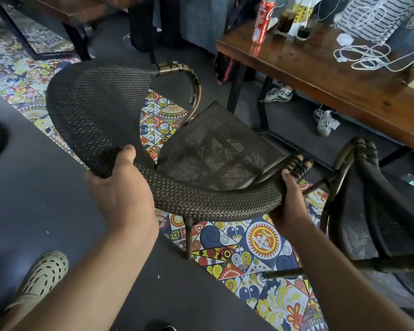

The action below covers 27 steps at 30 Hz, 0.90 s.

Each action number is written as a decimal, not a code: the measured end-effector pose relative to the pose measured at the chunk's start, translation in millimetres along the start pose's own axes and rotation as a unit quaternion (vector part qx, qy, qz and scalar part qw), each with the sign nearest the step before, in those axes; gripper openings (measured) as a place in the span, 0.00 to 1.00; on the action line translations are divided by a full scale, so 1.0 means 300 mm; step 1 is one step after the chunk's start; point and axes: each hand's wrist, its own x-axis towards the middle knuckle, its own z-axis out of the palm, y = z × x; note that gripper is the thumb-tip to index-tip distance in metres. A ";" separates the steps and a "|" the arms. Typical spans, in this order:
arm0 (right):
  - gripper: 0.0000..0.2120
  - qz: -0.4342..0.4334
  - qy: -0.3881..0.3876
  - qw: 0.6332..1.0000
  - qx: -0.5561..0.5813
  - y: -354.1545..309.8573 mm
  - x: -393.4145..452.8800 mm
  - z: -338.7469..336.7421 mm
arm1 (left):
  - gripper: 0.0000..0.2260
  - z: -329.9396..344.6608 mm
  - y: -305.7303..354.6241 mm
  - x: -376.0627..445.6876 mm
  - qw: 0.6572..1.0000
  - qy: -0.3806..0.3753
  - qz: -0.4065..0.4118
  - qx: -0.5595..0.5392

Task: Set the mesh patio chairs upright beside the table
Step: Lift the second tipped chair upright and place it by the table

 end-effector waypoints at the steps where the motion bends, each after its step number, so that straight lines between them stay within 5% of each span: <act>1: 0.20 0.002 0.020 1.000 0.015 0.020 -0.017 0.005 | 0.09 0.007 -0.001 -0.013 1.000 0.006 0.001 -0.001; 7: 0.18 0.031 0.082 0.993 0.080 -0.024 -0.058 0.010 | 0.14 0.057 -0.021 -0.117 1.000 0.011 -0.002 0.022; 12: 0.07 0.046 0.159 0.986 0.018 -0.202 -0.039 0.016 | 0.19 0.103 -0.048 -0.222 0.997 -0.044 -0.048 0.045; 19: 0.20 -0.060 0.225 0.943 -0.240 -0.292 0.023 0.018 | 0.28 0.182 -0.072 -0.320 0.985 -0.125 -0.111 0.048; 24: 0.15 -0.067 0.213 0.932 -0.286 -0.335 0.029 -0.006 | 0.25 0.235 -0.088 -0.348 0.981 -0.128 -0.141 0.043; 27: 0.21 -0.061 0.209 0.932 -0.290 -0.357 0.035 -0.022 | 0.24 0.264 -0.094 -0.367 0.978 -0.128 -0.160 0.032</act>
